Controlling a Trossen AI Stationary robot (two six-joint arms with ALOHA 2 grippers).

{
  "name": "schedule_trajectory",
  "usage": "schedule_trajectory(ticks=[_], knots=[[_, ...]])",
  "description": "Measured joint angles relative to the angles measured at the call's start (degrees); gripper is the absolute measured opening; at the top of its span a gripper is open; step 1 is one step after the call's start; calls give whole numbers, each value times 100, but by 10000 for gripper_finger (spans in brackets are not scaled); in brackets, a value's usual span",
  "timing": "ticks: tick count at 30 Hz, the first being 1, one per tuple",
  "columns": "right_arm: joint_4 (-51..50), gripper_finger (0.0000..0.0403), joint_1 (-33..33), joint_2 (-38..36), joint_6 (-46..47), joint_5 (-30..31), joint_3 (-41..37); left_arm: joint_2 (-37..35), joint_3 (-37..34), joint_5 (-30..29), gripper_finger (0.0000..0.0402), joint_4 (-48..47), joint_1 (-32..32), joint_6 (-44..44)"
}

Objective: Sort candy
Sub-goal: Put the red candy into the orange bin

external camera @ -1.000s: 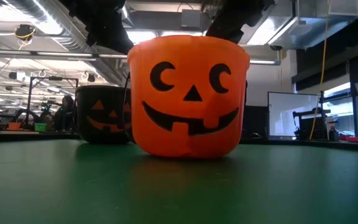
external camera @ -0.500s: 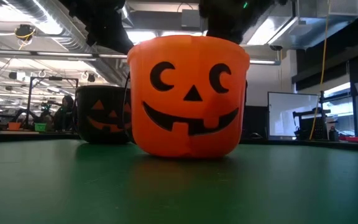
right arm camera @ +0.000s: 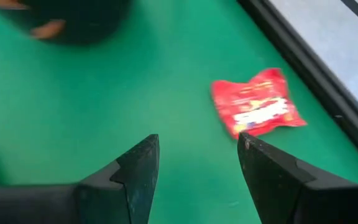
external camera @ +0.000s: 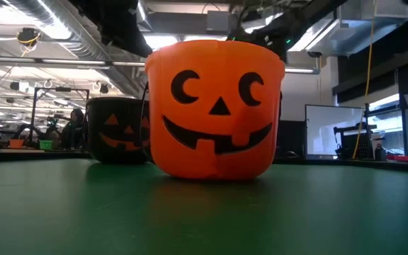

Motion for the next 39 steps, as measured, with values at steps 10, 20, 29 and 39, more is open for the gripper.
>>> schedule_trajectory(ticks=[10,20,29,39], knots=[[-783,264,-349,1309,-275,-2,1557,0,0,32,157,-52,-26,24],[-1053,338,-617,1879,143,-74,1886,0,0,67,157,-54,-103,37],[-1103,339,-1106,2249,763,-857,1891,0,0,111,157,-27,-120,32],[-1172,192,-1042,2254,609,-911,1891,0,0,133,157,-25,-199,-21]])
